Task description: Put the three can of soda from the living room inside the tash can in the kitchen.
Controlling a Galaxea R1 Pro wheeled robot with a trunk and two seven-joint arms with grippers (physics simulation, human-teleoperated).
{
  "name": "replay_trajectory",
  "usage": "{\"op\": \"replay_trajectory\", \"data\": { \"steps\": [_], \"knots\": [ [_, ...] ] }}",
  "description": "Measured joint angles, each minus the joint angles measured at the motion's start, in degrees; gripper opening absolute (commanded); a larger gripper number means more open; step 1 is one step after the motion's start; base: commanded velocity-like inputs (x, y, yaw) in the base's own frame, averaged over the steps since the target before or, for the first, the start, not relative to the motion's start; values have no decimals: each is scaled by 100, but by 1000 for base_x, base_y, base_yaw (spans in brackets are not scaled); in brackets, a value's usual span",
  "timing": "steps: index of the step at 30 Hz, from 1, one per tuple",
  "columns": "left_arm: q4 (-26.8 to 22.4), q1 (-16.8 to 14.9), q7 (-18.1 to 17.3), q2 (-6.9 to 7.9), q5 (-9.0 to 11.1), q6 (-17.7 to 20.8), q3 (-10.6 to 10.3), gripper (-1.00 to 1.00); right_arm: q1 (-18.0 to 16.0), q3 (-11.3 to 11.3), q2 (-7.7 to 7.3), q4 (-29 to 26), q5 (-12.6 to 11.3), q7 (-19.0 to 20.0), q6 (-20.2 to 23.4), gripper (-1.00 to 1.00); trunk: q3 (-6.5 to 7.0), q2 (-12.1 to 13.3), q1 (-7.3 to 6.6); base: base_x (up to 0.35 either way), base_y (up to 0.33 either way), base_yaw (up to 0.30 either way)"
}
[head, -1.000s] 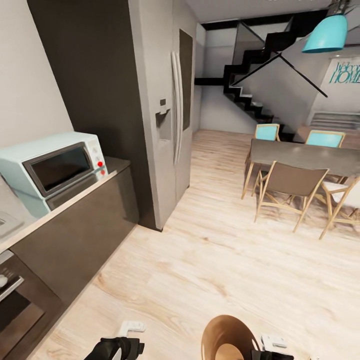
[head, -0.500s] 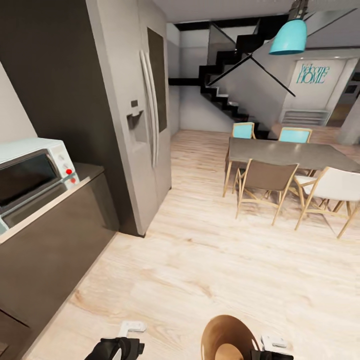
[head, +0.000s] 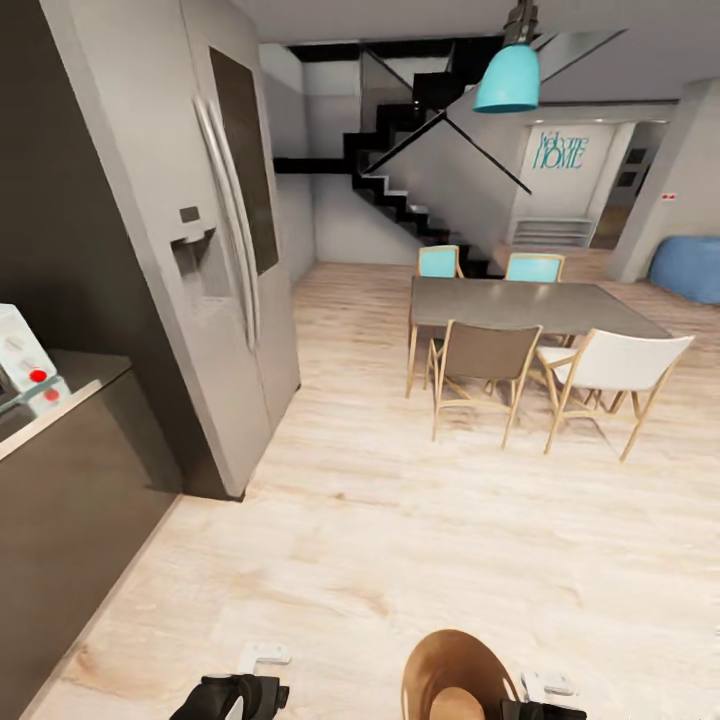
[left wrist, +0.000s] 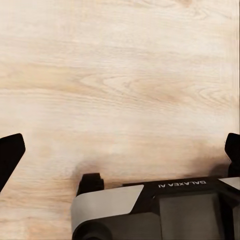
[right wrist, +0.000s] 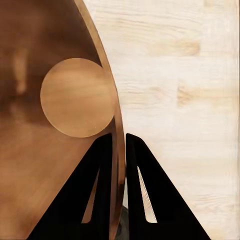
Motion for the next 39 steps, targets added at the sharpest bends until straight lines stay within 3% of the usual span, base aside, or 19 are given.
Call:
{"op": "replay_trajectory", "data": {
  "steps": [39],
  "knots": [
    [28, 0, 35, -14, -3, -171, 0, 100, 0, 10, 9, 9, 1, 1, -5, -100, 78, 0, 0, 275, -180, -250]
  ]
}}
